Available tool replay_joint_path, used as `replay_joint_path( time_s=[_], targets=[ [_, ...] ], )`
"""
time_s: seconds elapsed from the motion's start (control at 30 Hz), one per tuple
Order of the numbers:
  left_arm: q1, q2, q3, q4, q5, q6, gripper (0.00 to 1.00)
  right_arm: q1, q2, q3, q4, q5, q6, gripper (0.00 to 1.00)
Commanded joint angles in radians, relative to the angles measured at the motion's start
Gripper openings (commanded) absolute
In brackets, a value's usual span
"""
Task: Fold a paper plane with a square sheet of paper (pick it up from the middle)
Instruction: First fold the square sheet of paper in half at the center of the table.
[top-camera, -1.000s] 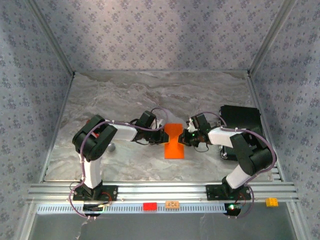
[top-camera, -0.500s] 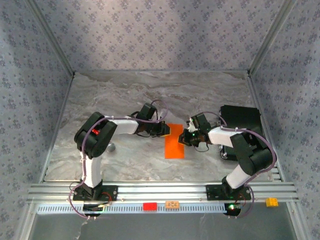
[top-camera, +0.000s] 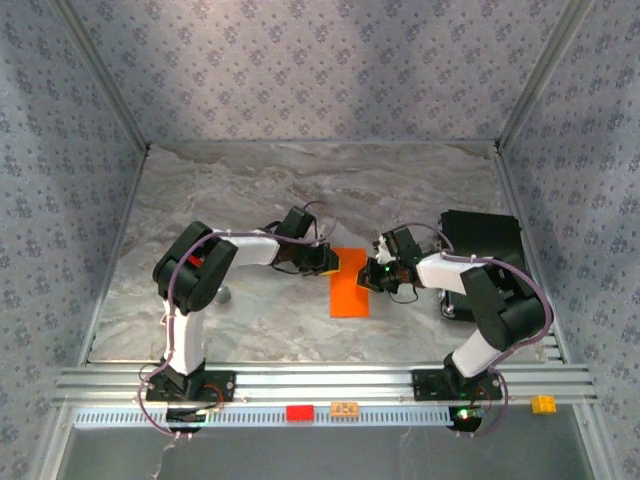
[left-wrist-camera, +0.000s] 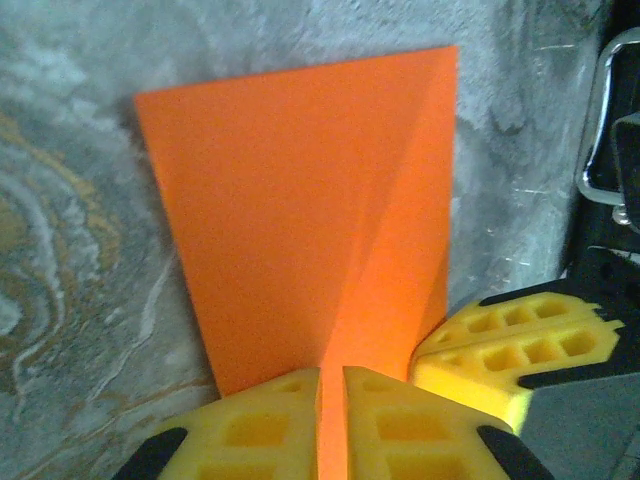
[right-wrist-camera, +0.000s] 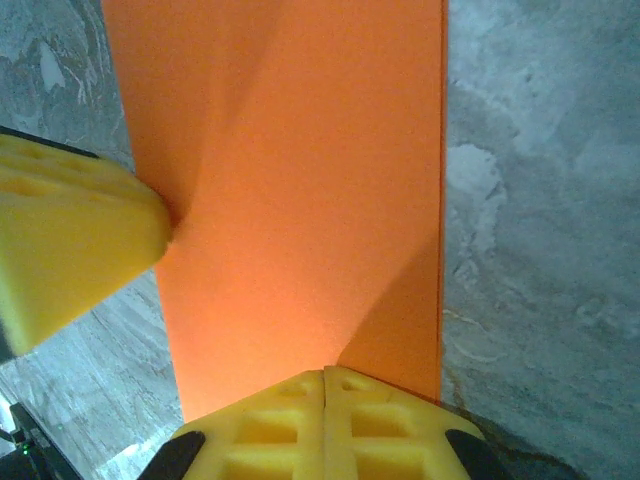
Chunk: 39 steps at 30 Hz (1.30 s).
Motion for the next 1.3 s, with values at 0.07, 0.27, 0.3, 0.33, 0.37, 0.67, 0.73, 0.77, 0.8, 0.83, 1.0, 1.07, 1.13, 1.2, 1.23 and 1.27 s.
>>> replay_joint_path(
  time_s=[0.07, 0.27, 0.3, 0.33, 0.37, 0.67, 0.73, 0.77, 0.8, 0.83, 1.0, 1.07, 1.13, 1.2, 1.23, 1.27],
  targets=[
    [0.010, 0.018, 0.095, -0.041, 0.008, 0.030, 0.13, -0.017, 0.043, -0.018, -0.136, 0.089, -0.026, 0.00],
    [0.021, 0.080, 0.122, -0.043, -0.007, 0.029, 0.13, -0.017, 0.042, -0.015, -0.132, 0.080, -0.028, 0.00],
    [0.024, 0.089, 0.126, -0.044, -0.016, 0.030, 0.13, -0.016, 0.041, -0.015, -0.130, 0.077, -0.027, 0.00],
    [0.025, 0.095, 0.128, -0.044, -0.024, 0.030, 0.13, -0.016, 0.038, -0.015, -0.126, 0.073, -0.029, 0.00],
    [0.027, 0.100, 0.129, -0.044, -0.031, 0.030, 0.13, -0.016, 0.036, -0.013, -0.125, 0.068, -0.031, 0.00],
    [0.034, 0.126, 0.091, -0.025, -0.043, 0.029, 0.12, -0.017, -0.103, 0.021, -0.148, 0.021, -0.022, 0.10],
    [0.034, 0.120, 0.076, -0.006, -0.038, 0.020, 0.12, -0.020, -0.162, 0.019, -0.202, 0.053, -0.004, 0.17],
    [0.034, 0.117, 0.070, 0.001, -0.036, 0.015, 0.12, -0.022, -0.192, 0.011, -0.221, 0.058, 0.009, 0.22],
    [0.035, 0.116, 0.067, 0.003, -0.034, 0.013, 0.12, -0.023, -0.219, 0.000, -0.234, 0.062, 0.020, 0.26],
    [0.035, 0.114, 0.066, 0.004, -0.033, 0.013, 0.12, -0.023, -0.250, -0.017, -0.245, 0.066, 0.038, 0.31],
    [0.034, 0.106, 0.058, 0.015, -0.019, 0.001, 0.12, -0.021, -0.381, -0.118, -0.248, 0.040, 0.138, 0.45],
    [0.034, 0.105, 0.057, 0.018, -0.016, -0.002, 0.12, -0.016, -0.419, -0.153, -0.250, 0.024, 0.174, 0.49],
    [0.034, 0.104, 0.058, 0.018, -0.016, -0.001, 0.12, -0.009, -0.442, -0.178, -0.257, 0.011, 0.200, 0.51],
    [0.034, 0.102, 0.059, 0.018, -0.016, -0.003, 0.12, 0.000, -0.451, -0.202, -0.248, -0.014, 0.220, 0.51],
    [0.034, 0.101, 0.057, 0.018, -0.015, -0.003, 0.12, 0.005, -0.456, -0.212, -0.241, -0.023, 0.230, 0.51],
    [0.034, 0.099, 0.057, 0.019, -0.015, -0.005, 0.12, 0.013, -0.458, -0.223, -0.233, -0.028, 0.236, 0.51]
  ],
)
